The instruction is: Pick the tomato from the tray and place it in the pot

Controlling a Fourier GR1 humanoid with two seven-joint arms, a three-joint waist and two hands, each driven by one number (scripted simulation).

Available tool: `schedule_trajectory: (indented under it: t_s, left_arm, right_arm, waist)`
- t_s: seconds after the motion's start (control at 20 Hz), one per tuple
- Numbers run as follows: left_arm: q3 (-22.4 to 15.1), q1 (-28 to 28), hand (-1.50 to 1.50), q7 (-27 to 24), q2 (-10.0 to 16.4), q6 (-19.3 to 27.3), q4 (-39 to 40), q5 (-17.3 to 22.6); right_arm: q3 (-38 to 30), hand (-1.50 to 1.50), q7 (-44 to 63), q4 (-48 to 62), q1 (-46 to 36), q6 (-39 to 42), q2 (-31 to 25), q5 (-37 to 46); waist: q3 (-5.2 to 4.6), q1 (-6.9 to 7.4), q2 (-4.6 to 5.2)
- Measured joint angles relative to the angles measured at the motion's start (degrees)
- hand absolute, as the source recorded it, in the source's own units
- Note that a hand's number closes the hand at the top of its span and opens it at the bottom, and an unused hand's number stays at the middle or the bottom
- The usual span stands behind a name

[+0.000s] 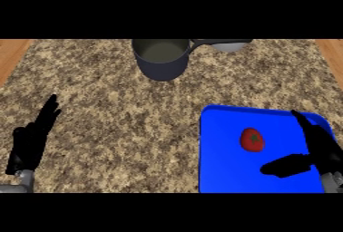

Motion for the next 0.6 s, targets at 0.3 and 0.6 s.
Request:
schedule_trajectory:
  t_s: [0.3,0.6]
  left_arm:
    - [0.57,0.02,0.0,1.05,-0.57,0.08,-0.28,-0.52]
    - [1.87,2.07,0.0,0.34,-0.41,-0.45,-1.44,-0.49]
  right_arm:
    - [1.39,-1.5,1.69,8.27,-9.47,4.45,3.72,-3.54]
    - [3.49,-1.5,2.46,15.17,-13.91,6.99,6.53,-3.33]
  waist:
    - [0.08,-0.94,-0.17]
    - [0.11,-1.36,-0.31]
